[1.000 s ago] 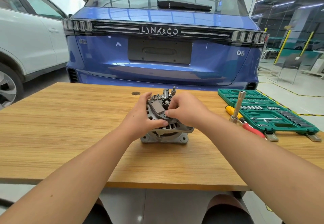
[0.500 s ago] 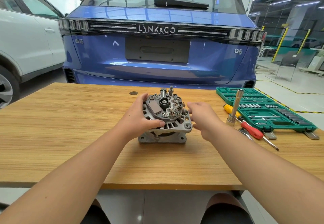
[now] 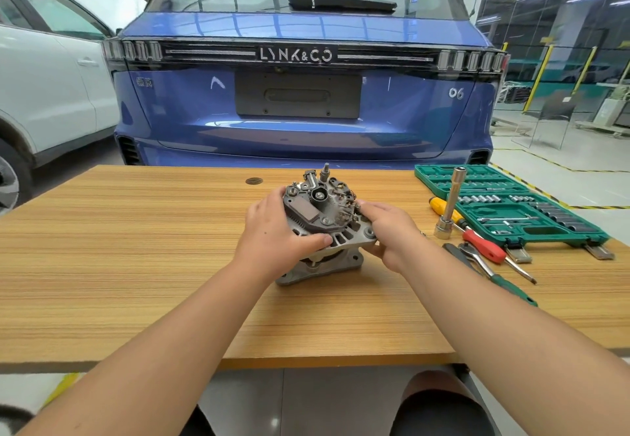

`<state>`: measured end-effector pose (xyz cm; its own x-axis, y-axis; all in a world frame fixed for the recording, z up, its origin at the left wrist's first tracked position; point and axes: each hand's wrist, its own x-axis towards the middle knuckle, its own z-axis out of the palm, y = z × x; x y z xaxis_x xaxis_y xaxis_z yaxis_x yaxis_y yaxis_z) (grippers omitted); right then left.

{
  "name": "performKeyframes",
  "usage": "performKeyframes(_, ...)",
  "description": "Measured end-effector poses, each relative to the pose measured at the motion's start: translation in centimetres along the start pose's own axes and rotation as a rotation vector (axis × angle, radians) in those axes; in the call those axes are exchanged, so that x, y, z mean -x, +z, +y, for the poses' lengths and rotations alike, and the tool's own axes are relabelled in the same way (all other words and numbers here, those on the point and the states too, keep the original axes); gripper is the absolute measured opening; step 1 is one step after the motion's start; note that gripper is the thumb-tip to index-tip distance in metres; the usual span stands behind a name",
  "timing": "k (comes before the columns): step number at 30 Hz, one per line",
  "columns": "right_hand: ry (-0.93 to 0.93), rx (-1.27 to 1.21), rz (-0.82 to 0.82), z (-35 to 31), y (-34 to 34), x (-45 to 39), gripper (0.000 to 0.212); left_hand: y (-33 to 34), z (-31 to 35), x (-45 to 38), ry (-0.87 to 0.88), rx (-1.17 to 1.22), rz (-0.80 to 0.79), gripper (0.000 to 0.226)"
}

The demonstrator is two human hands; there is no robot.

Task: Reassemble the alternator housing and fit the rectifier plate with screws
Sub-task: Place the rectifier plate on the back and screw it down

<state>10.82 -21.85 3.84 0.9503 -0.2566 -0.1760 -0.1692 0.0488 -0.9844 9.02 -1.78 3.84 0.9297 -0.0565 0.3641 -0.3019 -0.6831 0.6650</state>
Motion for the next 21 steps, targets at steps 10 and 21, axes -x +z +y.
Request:
performKeyframes(10,-0.187,1.299,0.194,-3.9,-7.6,-3.0,0.026,0.5,0.0,0.6,0.023,0.005,0.032,0.103)
performKeyframes(21,-0.050,1.589,0.073,-2.9,-10.6,-4.5,0.031,1.0,-0.2,0.8,0.021,0.093,0.052,0.101)
